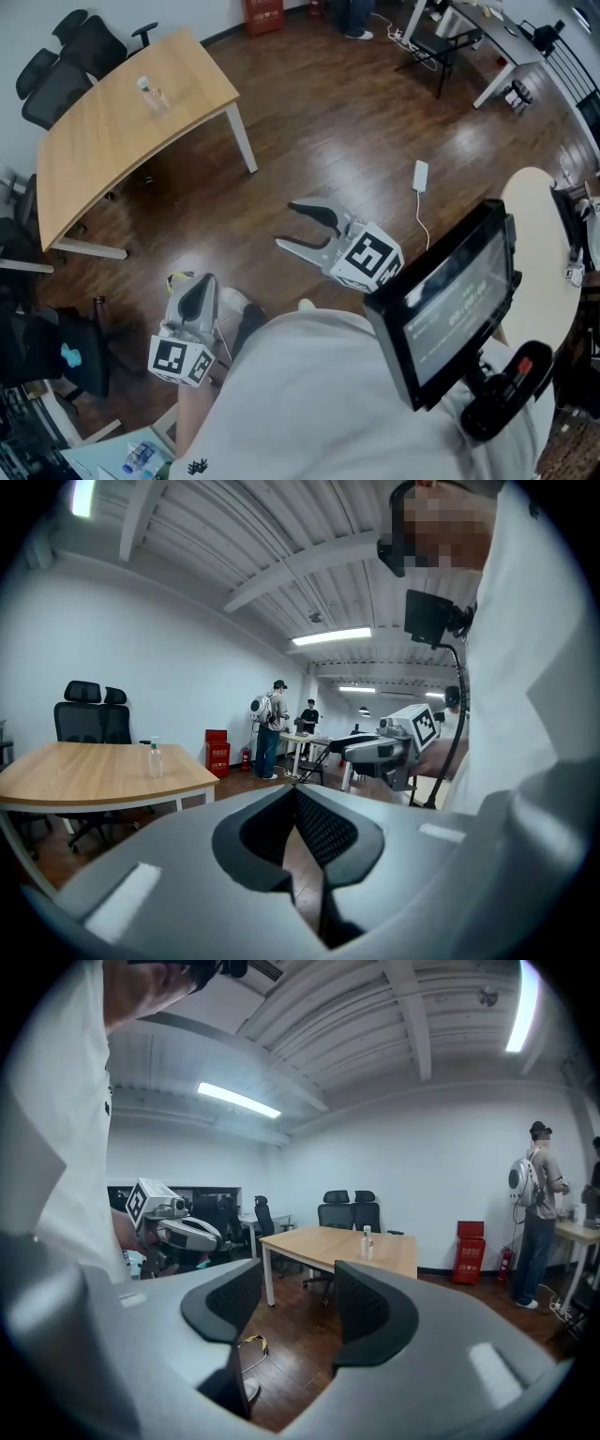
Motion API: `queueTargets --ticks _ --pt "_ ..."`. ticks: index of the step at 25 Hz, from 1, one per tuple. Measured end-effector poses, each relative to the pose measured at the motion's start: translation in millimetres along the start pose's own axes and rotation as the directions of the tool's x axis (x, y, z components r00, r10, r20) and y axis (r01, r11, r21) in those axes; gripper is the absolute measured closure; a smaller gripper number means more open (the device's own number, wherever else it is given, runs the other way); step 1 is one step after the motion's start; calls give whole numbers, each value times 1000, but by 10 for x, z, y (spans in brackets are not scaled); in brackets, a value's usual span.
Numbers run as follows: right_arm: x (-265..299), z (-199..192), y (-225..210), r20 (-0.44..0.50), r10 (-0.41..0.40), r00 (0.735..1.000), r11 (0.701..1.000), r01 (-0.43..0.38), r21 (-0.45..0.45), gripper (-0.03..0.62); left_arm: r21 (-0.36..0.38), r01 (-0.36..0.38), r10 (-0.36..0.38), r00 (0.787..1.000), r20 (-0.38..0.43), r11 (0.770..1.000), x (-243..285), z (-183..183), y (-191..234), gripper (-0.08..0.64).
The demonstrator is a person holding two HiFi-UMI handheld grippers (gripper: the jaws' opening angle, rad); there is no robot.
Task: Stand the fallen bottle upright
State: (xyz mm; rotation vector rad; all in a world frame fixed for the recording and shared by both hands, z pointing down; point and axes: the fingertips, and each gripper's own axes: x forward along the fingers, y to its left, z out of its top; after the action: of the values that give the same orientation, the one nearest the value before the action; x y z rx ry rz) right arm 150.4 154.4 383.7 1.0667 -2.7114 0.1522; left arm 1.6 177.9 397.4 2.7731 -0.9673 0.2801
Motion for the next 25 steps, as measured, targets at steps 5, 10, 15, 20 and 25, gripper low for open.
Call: queueTargets --ticks 5,10,15,20,25 --pt "-82 -24 18 -15 -19 1000 999 19 -28 350 15 8 -8 1000 -5 1000 19 25 -119 560" --pt "-141 -41 65 -25 -7 1000 1000 7 -25 353 23 4 -4 1000 -6 1000 19 63 -195 560" --pt "-93 -60 105 -40 9 999 1000 -10 -26 354 10 -4 5 1000 -12 1000 -18 -12 -153 560" --pt "1 -43 111 -49 16 999 1000 -18 -25 354 -3 -17 17 1000 -10 1000 -50 -38 -50 560" --pt "38 -38 127 -58 25 998 999 -27 -24 356 -5 -29 29 1000 -12 1000 -88 -22 -19 560"
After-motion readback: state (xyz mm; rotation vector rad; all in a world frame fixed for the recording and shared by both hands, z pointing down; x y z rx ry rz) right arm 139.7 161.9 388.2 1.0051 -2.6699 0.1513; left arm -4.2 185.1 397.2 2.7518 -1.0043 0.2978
